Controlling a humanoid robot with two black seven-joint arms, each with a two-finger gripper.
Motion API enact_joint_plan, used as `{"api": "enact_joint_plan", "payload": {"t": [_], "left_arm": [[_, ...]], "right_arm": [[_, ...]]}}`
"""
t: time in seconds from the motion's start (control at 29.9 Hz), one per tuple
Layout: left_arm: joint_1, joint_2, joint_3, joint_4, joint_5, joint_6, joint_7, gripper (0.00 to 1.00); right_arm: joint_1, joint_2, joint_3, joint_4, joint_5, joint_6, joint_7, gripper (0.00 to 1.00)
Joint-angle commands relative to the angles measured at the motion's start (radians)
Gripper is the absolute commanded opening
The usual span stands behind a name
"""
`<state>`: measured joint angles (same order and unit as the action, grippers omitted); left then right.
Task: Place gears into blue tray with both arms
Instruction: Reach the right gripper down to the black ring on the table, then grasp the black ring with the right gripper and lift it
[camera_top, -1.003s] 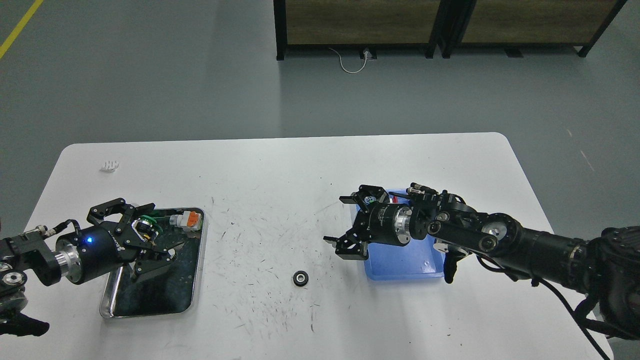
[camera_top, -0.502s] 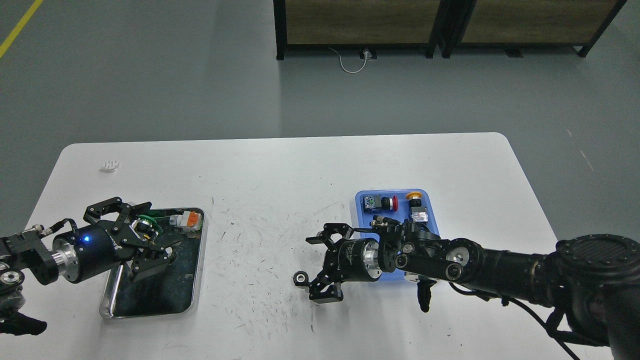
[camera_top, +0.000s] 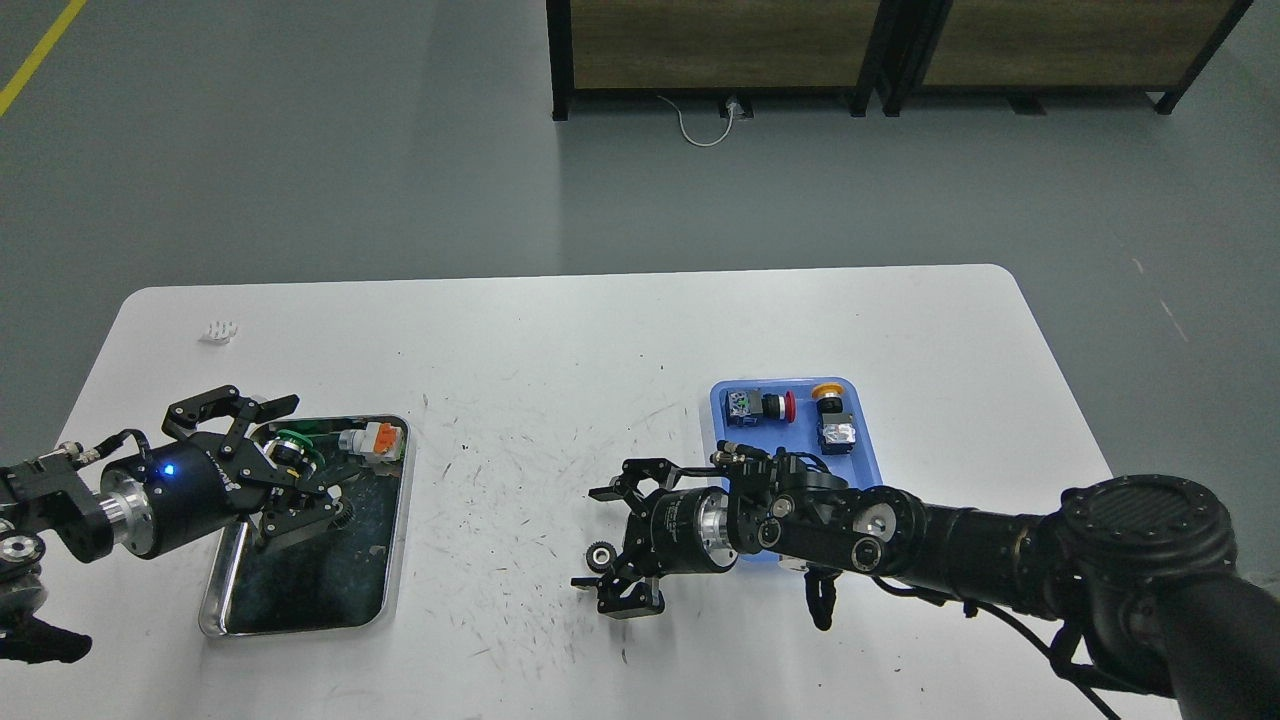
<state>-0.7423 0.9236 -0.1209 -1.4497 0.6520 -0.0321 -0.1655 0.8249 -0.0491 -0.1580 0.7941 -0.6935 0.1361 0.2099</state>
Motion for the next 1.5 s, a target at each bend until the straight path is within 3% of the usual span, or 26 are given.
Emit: {"api": "enact_joint_plan", "payload": {"t": [0.0, 0.5, 1.47], "left_arm": [[0.001, 0.004, 0.0, 0.0, 0.0, -0.002, 0.0, 0.98], [0.001, 0.015, 0.001, 0.0, 0.0, 0.0, -0.003, 0.98], [0.001, 0.017, 0.01, 0.003, 0.009, 0.001, -0.002, 0.98]], "right_arm": [[-0.013, 0.011, 0.0, -0.016, 0.0, 0.013, 0.0, 0.92], [-0.016, 0.005, 0.002, -0.024, -0.001, 0.034, -0.001, 0.68], [-0.033, -0.02, 0.002, -0.026, -0.046, 0.053, -0.004, 0.42]]}}
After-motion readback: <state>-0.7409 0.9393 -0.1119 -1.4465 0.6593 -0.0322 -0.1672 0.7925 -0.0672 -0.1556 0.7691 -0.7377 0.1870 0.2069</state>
